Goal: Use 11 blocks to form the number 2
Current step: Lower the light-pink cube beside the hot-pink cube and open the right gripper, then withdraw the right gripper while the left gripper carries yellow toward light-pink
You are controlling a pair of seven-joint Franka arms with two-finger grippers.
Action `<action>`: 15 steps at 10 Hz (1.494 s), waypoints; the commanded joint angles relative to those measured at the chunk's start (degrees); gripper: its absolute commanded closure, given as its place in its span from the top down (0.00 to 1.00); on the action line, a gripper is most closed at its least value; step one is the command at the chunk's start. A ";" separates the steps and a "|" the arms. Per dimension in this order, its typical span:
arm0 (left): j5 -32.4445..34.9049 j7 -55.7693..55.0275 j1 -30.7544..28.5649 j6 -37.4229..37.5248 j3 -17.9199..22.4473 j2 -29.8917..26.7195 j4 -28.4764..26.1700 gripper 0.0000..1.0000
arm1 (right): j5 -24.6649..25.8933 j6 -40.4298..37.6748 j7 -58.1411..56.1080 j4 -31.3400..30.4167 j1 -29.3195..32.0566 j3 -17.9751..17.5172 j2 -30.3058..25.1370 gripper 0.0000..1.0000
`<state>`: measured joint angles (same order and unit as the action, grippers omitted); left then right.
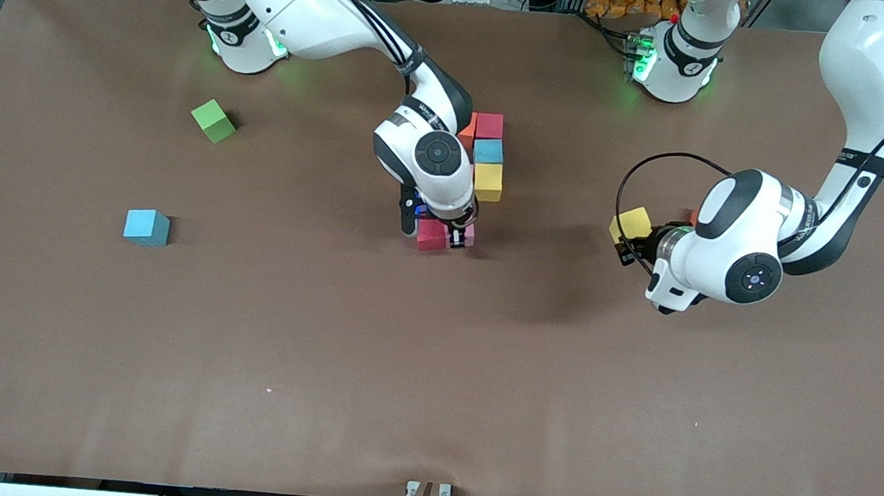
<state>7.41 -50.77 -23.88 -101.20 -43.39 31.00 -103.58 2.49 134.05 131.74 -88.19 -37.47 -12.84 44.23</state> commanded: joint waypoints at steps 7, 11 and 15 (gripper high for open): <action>-1.35 -6.26 0.85 -4.08 -0.12 0.81 0.75 0.00 | -0.11 -2.56 0.27 -0.15 1.52 -0.61 -0.64 1.00; -3.88 -12.32 2.17 -7.85 -0.12 1.25 1.89 0.00 | -4.14 -7.83 -2.70 4.07 2.31 -1.40 -0.90 1.00; -6.09 -20.48 5.07 -11.55 -0.12 1.51 1.98 0.02 | -11.53 -23.34 -14.02 12.06 4.86 -0.44 -3.27 1.00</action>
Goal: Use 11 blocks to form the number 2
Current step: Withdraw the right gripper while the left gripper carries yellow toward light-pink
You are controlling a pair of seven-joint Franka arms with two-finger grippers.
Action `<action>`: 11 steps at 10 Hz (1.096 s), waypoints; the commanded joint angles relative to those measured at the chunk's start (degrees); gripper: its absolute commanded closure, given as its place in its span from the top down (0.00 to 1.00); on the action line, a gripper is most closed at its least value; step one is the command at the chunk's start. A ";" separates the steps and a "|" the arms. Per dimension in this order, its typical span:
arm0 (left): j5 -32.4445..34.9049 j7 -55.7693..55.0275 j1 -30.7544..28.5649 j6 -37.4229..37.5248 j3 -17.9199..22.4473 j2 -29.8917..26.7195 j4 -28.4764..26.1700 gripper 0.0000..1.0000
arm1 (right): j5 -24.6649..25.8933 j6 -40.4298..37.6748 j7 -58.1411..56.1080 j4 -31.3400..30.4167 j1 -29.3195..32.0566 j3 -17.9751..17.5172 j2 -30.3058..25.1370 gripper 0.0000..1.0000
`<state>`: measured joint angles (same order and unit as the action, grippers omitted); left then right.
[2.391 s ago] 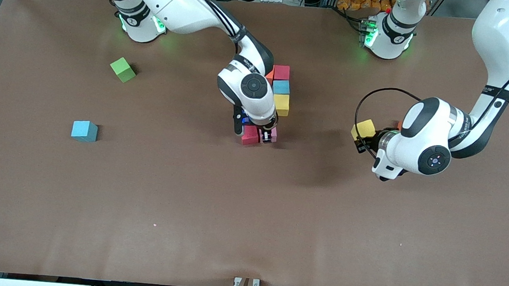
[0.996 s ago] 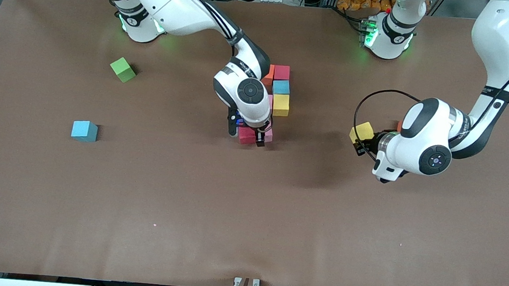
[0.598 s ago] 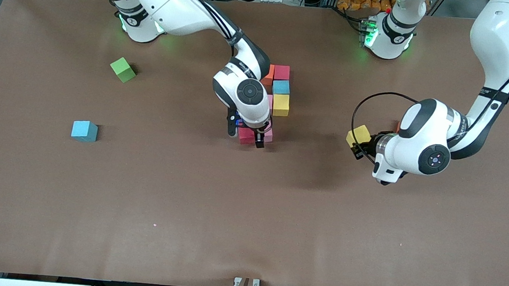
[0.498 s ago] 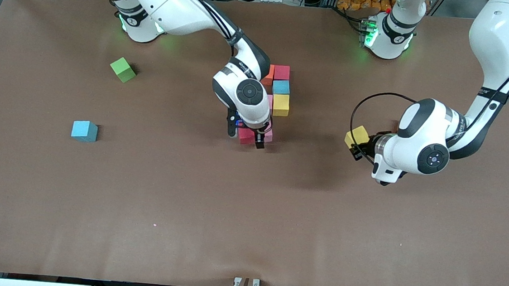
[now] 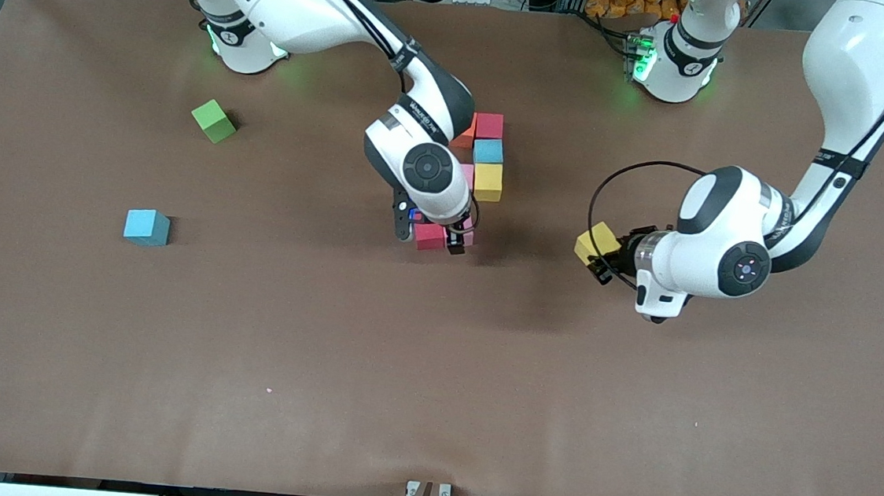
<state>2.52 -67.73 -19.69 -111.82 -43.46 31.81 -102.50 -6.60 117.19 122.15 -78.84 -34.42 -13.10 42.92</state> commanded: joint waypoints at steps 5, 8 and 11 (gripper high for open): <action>-2.34 -17.40 6.23 -6.56 -0.05 4.21 -0.06 0.02 | -12.21 -25.50 -28.50 2.55 6.63 11.34 -14.59 1.00; -2.43 -30.91 7.73 -16.19 -0.05 6.50 -2.34 0.02 | -11.69 -34.29 -48.24 -0.42 14.01 14.67 -23.37 1.00; -2.52 -43.24 9.57 -30.00 -0.05 6.42 -9.01 0.02 | -7.84 -35.45 -71.72 -8.16 22.18 16.78 -34.37 1.00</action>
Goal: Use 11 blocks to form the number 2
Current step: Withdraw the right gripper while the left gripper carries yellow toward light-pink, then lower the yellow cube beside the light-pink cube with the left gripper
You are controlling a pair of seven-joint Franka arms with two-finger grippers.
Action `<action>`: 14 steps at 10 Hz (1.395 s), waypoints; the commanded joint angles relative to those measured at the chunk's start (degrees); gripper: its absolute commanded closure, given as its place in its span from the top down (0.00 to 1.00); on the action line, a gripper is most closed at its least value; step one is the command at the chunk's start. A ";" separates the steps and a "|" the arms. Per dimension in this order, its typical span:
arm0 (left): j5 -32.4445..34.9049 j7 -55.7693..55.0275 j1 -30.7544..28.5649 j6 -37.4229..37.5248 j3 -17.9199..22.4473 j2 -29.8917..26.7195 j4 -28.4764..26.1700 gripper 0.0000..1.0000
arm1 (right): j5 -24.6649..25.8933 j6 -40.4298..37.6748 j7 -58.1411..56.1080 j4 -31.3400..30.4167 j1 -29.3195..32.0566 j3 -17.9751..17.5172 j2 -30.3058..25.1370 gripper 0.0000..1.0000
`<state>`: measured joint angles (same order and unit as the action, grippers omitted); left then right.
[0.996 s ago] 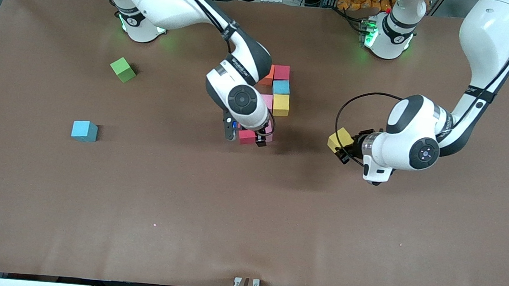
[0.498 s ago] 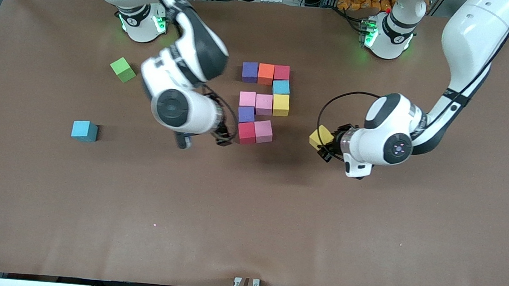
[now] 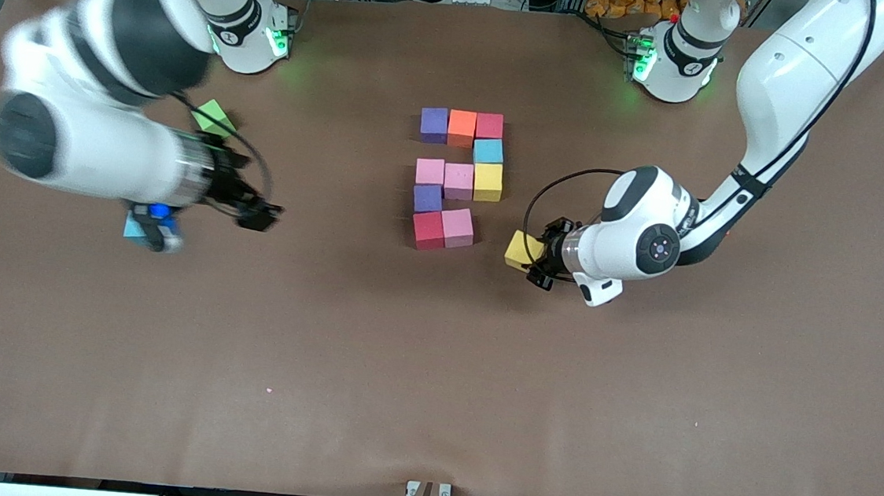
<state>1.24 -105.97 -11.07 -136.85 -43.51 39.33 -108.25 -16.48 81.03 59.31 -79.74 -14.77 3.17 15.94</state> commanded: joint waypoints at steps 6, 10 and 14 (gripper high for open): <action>-1.16 -15.74 1.84 -24.84 -0.35 -5.84 -17.52 0.04 | 15.05 -1.58 -58.23 -7.80 8.70 7.37 -11.64 1.00; -1.16 -18.57 4.03 -30.76 -0.35 -6.63 -21.65 0.07 | 15.42 -1.58 -58.69 -7.19 8.88 7.37 -11.28 1.00; -1.16 -18.66 5.18 -30.76 -0.35 -6.55 -21.66 0.07 | 15.16 -1.67 -58.69 -7.10 9.14 7.29 -11.02 1.00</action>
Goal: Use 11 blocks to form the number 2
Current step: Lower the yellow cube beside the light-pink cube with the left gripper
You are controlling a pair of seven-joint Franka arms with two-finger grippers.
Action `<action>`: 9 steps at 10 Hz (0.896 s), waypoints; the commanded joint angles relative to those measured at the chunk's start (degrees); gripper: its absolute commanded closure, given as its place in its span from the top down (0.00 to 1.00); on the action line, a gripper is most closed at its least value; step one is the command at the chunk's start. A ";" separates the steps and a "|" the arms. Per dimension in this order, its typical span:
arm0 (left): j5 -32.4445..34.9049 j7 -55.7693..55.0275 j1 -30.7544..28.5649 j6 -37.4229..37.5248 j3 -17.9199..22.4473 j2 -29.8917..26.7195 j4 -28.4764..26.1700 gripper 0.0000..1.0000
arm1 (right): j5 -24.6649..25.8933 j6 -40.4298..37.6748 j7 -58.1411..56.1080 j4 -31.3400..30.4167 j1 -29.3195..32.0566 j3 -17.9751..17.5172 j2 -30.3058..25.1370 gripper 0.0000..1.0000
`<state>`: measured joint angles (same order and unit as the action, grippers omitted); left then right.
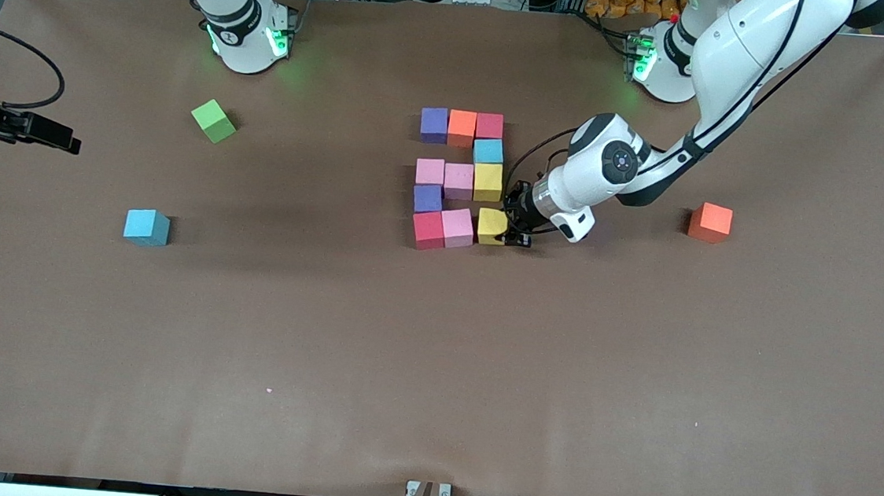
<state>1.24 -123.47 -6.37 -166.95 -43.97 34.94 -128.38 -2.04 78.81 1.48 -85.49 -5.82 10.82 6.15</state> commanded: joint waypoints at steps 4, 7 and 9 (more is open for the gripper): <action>-1.07 -1.15 0.57 -1.53 0.20 -1.63 -0.64 0.08 | 0.72 0.29 -0.86 -1.26 0.02 -0.45 -1.14 1.00; -0.63 -1.07 1.18 -1.45 0.29 -0.75 0.33 0.09 | 0.72 0.12 -0.86 -1.26 0.02 -0.71 -1.14 1.00; -0.71 -1.07 1.45 -1.53 0.46 -0.75 0.50 0.18 | 0.72 0.11 -0.86 -1.17 -0.07 -0.71 -1.14 1.00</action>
<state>1.24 -123.53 -5.85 -167.92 -43.95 34.86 -128.02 -2.04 78.79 1.40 -85.53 -5.83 10.39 6.15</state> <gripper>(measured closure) 0.467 0.000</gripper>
